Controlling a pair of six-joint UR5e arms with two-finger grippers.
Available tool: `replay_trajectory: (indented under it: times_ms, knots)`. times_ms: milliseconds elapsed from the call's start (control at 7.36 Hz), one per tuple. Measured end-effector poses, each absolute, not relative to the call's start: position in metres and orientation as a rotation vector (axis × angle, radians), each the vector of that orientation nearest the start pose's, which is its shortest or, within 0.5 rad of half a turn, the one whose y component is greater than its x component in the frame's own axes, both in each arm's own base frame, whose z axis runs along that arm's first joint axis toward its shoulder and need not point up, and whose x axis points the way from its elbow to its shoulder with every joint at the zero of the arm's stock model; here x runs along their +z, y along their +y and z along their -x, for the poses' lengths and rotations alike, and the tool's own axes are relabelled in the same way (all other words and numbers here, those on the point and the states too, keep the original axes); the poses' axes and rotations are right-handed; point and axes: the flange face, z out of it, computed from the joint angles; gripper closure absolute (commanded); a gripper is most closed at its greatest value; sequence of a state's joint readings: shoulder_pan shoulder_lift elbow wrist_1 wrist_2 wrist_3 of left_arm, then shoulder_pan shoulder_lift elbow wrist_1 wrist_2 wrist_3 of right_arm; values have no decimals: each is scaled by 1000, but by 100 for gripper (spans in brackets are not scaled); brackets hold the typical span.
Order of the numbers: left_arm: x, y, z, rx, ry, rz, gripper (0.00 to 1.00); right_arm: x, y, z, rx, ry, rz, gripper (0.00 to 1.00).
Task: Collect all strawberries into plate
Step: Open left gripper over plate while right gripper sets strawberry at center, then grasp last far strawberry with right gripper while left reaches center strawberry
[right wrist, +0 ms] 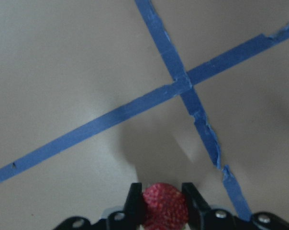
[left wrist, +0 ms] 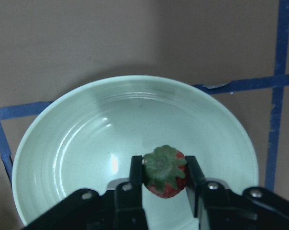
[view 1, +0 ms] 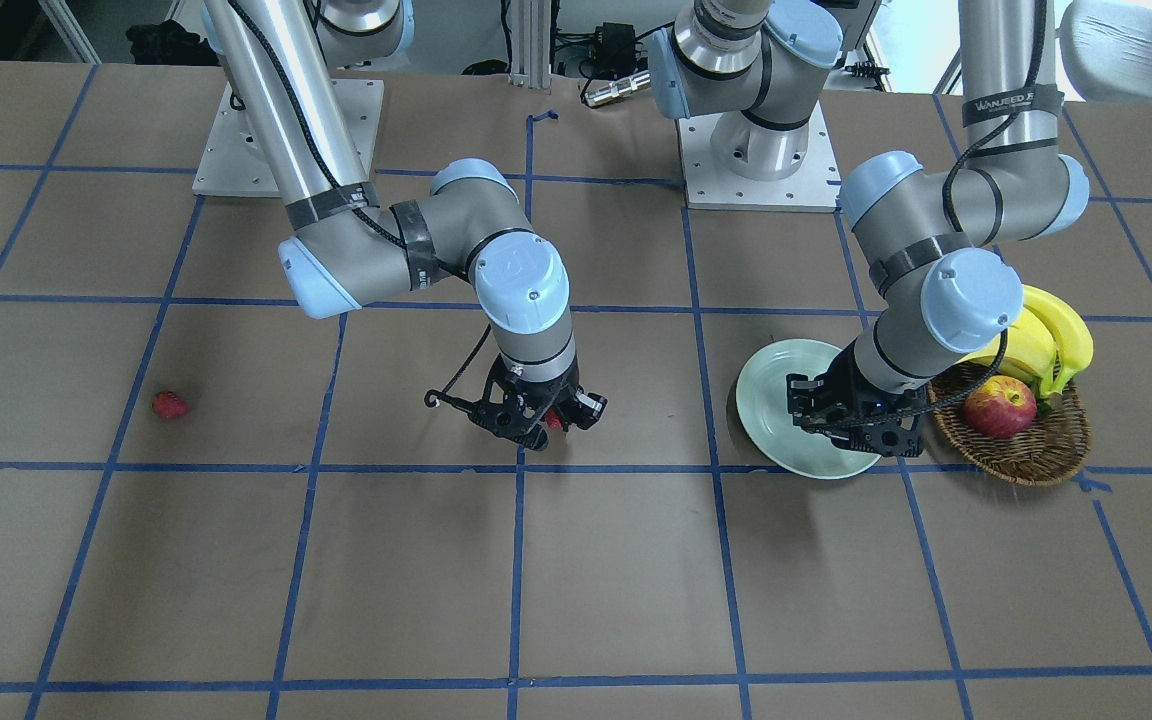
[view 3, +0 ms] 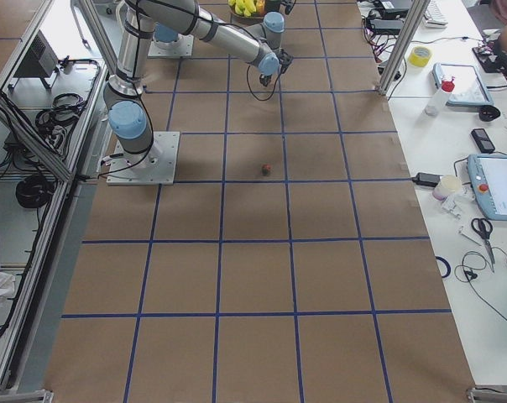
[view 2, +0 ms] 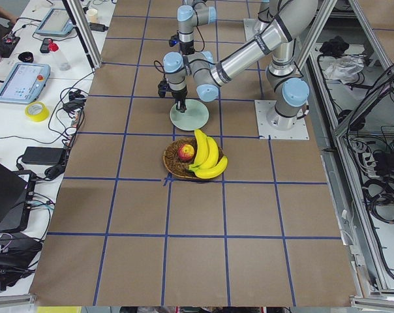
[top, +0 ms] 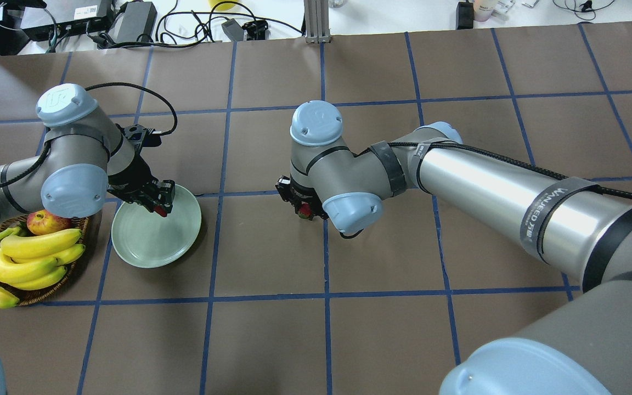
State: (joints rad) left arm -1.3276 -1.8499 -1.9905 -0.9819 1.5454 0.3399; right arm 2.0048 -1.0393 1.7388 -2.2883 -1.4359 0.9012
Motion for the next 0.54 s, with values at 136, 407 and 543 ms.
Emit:
replay_trajectory:
  times_ms: [136,407,543]
  knots:
    - [212,-527,8,135,3188,-147,0,178,-497,-393,110,2952,-676,0]
    - [240,-542,4,58,3174,-144,0,192,-501,-379,85,2999,-521,0]
    - [262,-549,8,38,3172,-148,0,208,-509,-351,87,3053,-439,0]
